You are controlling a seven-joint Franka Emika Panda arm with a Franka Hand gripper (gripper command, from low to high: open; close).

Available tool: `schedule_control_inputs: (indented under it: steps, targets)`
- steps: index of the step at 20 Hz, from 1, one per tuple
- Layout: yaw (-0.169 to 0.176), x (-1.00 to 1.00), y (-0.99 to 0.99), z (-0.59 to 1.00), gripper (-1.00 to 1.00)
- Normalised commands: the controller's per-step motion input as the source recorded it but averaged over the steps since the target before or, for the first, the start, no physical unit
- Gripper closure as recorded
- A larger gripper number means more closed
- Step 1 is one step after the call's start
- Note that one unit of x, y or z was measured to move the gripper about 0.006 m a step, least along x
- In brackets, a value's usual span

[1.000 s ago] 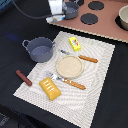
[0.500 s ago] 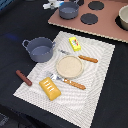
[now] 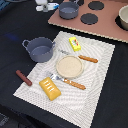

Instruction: Interact with the objects in diverse but meaningful ways.

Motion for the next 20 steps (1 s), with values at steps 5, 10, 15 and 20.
schedule_control_inputs:
  steps: [5, 10, 15, 20]
  targets:
    - [-0.069, 0.19, -0.66, 0.13, 1.0]
    - [-0.113, 0.61, -0.33, 0.31, 1.0]
    - [-0.091, 0.61, -0.32, 0.08, 1.0]
    - [-0.07, 0.48, -0.64, 0.0, 1.0]
